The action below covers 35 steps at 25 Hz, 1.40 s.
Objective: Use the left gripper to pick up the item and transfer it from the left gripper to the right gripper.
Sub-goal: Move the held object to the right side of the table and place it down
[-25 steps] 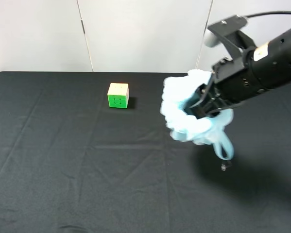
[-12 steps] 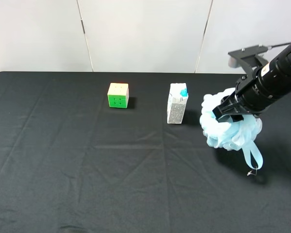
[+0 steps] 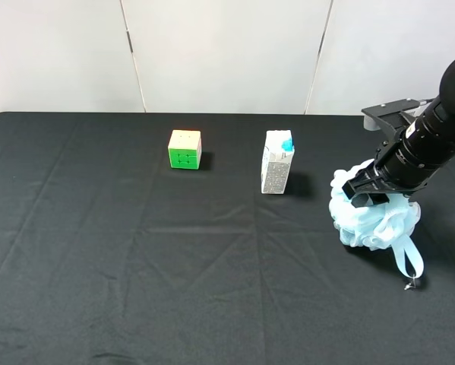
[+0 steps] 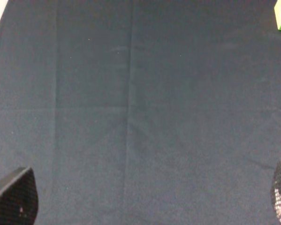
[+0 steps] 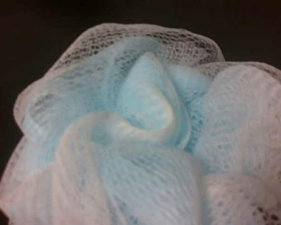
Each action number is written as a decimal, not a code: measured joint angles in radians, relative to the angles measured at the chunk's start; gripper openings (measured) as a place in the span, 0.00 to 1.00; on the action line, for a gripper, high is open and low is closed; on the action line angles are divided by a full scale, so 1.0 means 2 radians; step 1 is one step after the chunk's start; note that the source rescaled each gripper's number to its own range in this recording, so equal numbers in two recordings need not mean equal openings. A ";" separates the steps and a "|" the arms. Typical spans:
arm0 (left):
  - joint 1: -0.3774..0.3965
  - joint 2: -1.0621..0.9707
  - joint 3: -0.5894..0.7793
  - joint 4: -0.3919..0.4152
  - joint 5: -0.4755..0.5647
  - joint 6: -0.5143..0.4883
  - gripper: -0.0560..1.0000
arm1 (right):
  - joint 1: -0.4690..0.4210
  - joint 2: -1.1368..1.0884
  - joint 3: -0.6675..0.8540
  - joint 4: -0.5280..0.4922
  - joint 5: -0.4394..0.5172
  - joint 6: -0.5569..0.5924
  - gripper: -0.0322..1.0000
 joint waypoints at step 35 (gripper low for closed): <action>0.000 0.000 0.000 0.000 0.000 0.000 1.00 | 0.000 -0.028 -0.184 0.001 0.254 0.047 0.99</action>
